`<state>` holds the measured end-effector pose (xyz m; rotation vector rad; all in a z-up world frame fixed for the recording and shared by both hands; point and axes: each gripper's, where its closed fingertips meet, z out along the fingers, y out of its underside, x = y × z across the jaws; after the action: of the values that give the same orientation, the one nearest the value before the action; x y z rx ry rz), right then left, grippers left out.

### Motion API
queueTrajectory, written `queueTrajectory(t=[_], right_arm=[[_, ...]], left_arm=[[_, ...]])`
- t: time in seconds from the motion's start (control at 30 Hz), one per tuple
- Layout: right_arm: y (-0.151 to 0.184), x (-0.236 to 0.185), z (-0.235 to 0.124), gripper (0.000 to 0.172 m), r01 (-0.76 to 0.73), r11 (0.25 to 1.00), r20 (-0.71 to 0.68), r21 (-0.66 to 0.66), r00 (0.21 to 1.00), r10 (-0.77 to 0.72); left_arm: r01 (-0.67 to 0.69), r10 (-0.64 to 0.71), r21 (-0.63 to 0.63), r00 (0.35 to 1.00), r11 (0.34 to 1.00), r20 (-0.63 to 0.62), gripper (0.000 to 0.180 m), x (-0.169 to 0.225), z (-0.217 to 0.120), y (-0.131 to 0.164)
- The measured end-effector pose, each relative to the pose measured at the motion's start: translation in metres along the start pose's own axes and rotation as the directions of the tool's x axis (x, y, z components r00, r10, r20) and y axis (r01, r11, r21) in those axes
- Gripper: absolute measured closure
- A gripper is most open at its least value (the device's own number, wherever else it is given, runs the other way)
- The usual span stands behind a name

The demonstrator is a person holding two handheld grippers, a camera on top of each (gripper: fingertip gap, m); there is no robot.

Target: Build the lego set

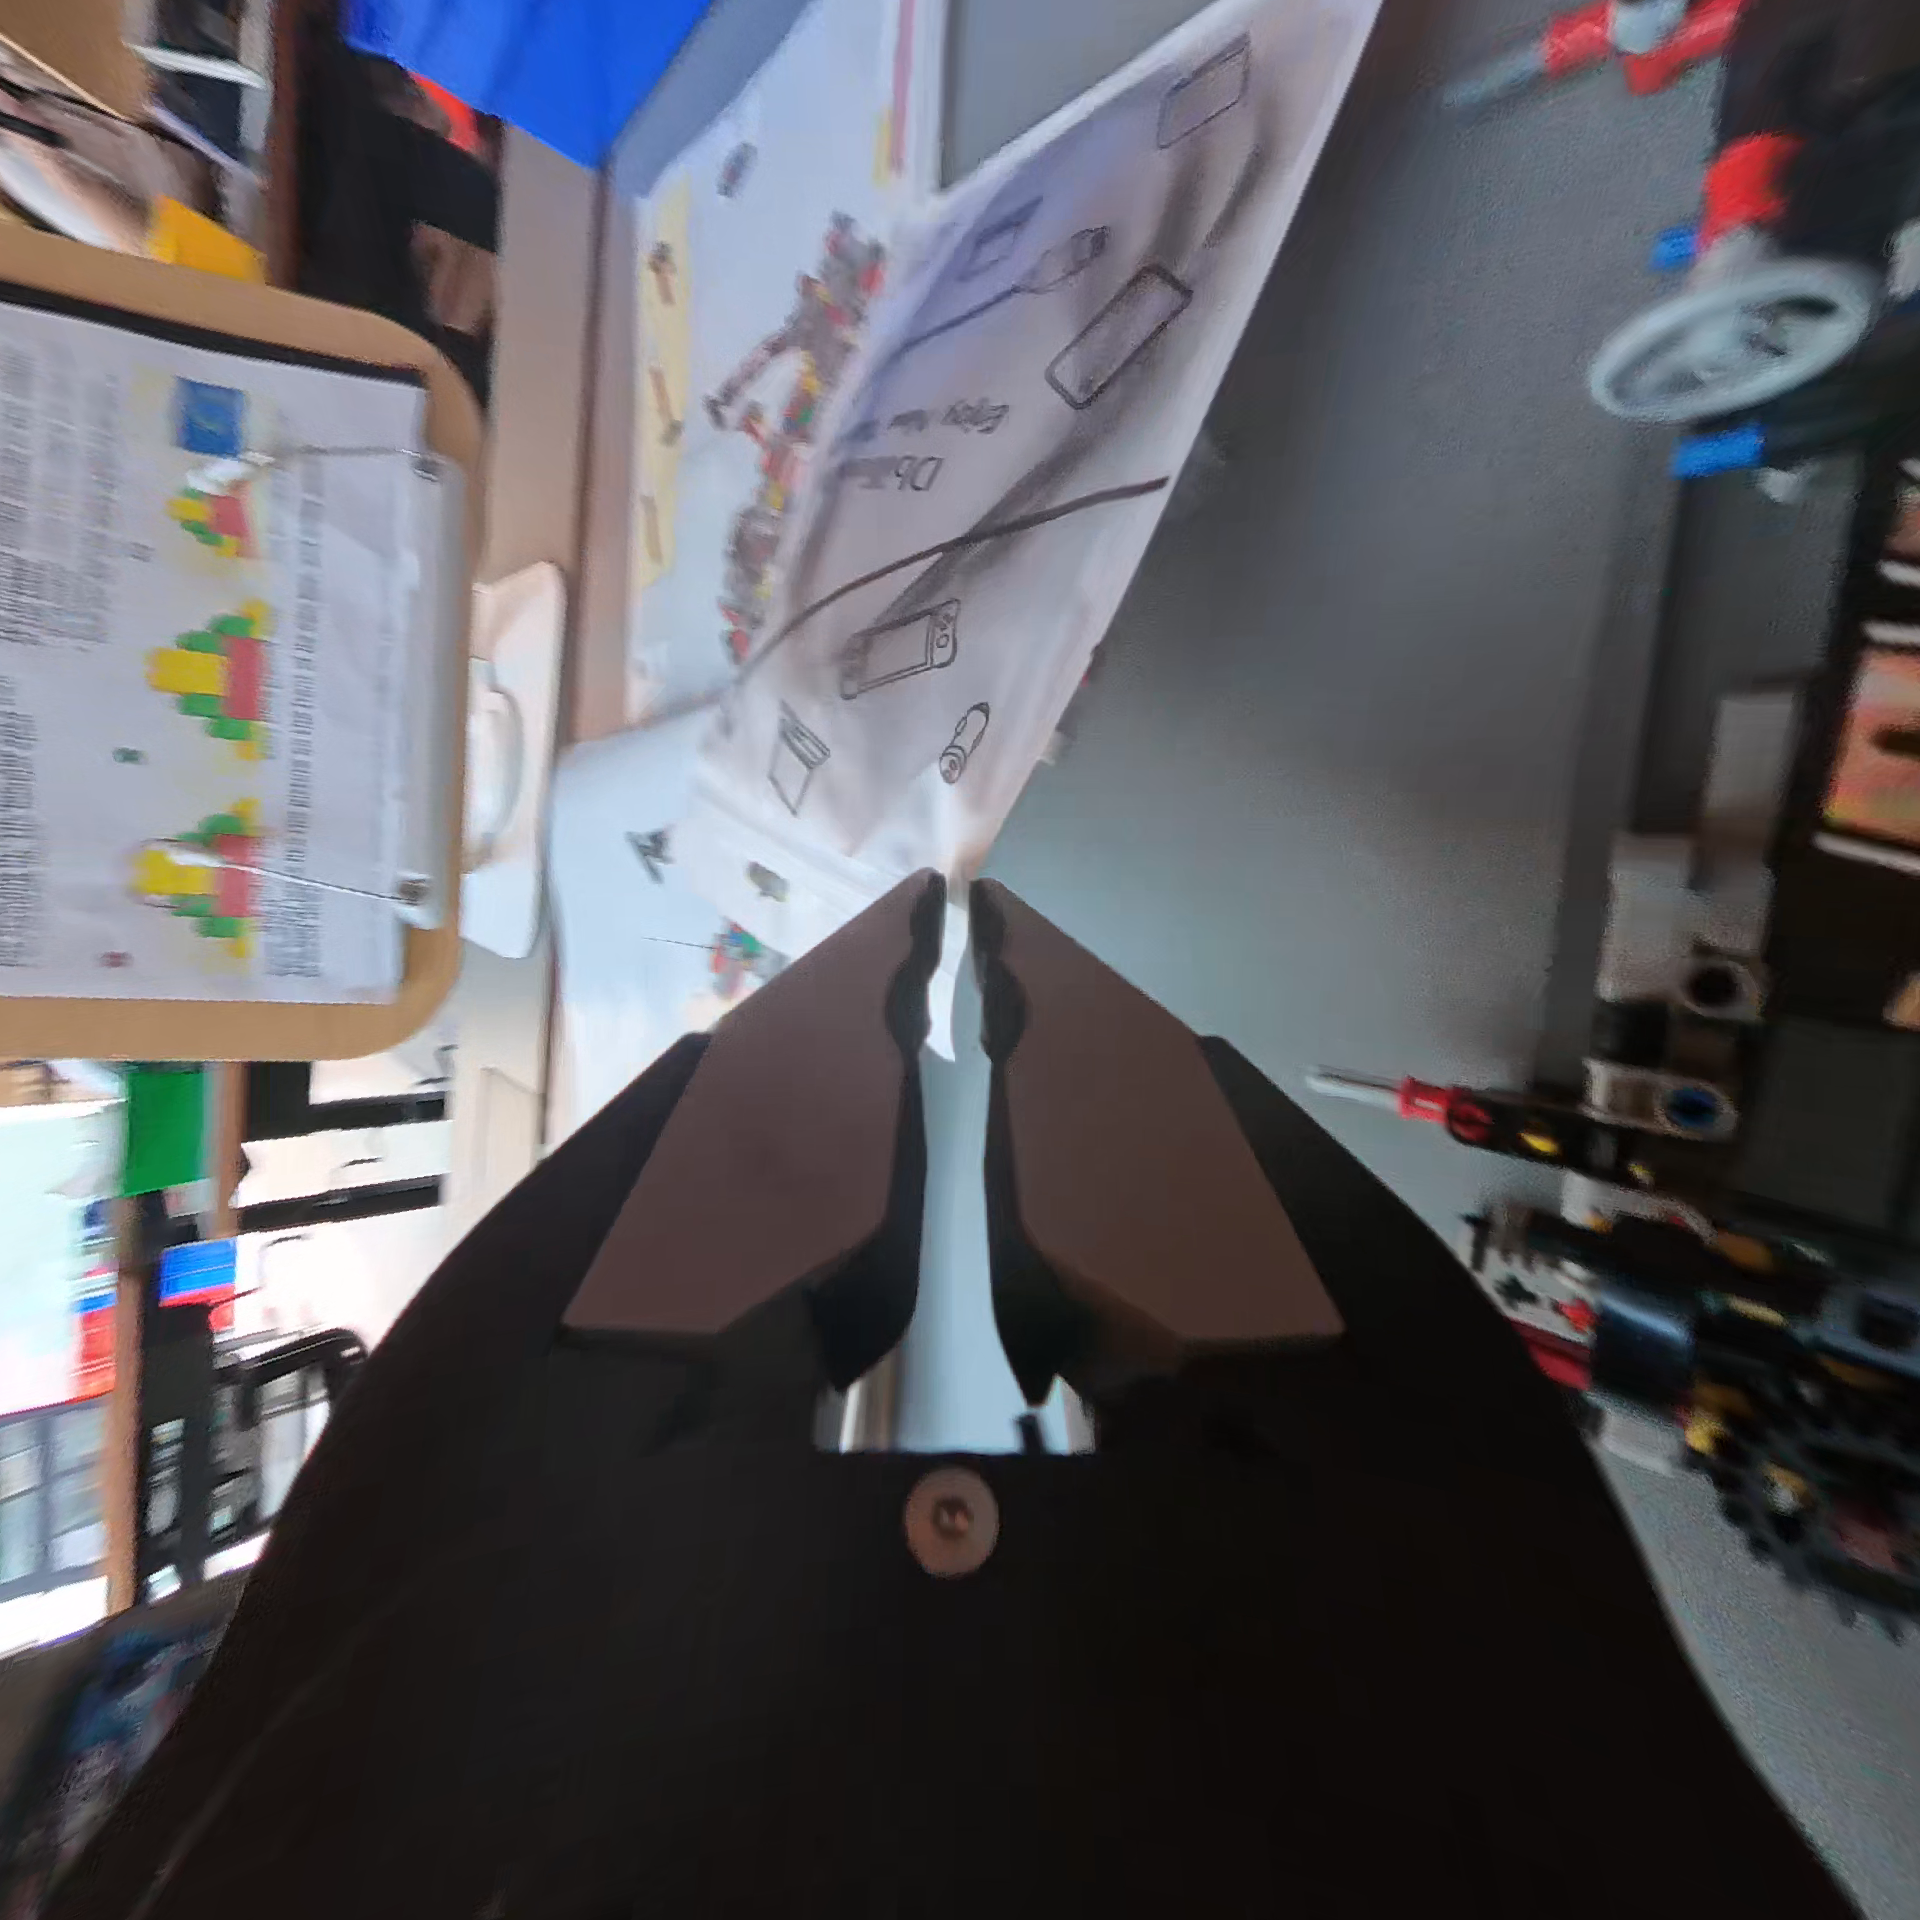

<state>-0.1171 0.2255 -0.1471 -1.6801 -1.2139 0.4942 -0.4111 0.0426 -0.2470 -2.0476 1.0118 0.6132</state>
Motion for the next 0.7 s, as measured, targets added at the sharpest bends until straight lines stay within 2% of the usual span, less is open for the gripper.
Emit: queueTrajectory(t=[0.07, 0.17, 0.27, 0.4, 0.57, 0.6, 0.63, 0.7], right_arm=[[-0.009, -0.024, 0.001, 0.136, 0.020, 1.000, 0.063, 0.021, 0.998, -0.021], [-0.026, -0.070, 0.007, 0.121, 0.074, 0.996, 0.162, 0.049, 0.984, -0.081], [-0.040, -0.108, 0.023, 0.111, 0.224, 0.973, 0.149, 0.049, 0.962, -0.229], [-0.055, -0.131, 0.054, 0.098, 0.384, 0.923, 0.077, 0.032, 0.919, -0.386], [-0.043, -0.185, 0.097, 0.090, 0.409, 0.910, 0.224, -0.063, 0.895, -0.386], [-0.040, -0.191, 0.105, 0.095, 0.416, 0.906, 0.223, -0.081, 0.893, -0.390], [-0.038, -0.191, 0.113, 0.109, 0.433, 0.895, 0.194, -0.109, 0.892, -0.408], [-0.033, -0.175, 0.124, 0.157, 0.500, 0.844, 0.091, -0.195, 0.866, -0.492]], left_arm=[[0.007, -0.008, 0.004, 0.997, 1.000, 0.077, 0.180, -0.021, -0.005, -0.013], [0.081, -0.084, 0.034, 0.990, 0.996, 0.111, 0.180, -0.052, -0.010, -0.039], [0.076, -0.084, 0.066, 0.986, 0.995, 0.142, 0.180, -0.074, -0.013, -0.063], [0.026, -0.043, 0.099, 0.985, 0.995, 0.167, 0.180, -0.082, -0.024, -0.087], [0.036, -0.057, 0.115, 0.980, 0.993, 0.190, 0.180, -0.080, -0.035, -0.104], [0.037, -0.060, 0.119, 0.980, 0.992, 0.191, 0.180, -0.079, -0.037, -0.108], [0.038, -0.062, 0.129, 0.980, 0.991, 0.191, 0.180, -0.078, -0.040, -0.112], [0.030, -0.060, 0.155, 0.978, 0.987, 0.199, 0.180, -0.078, -0.047, -0.121]])
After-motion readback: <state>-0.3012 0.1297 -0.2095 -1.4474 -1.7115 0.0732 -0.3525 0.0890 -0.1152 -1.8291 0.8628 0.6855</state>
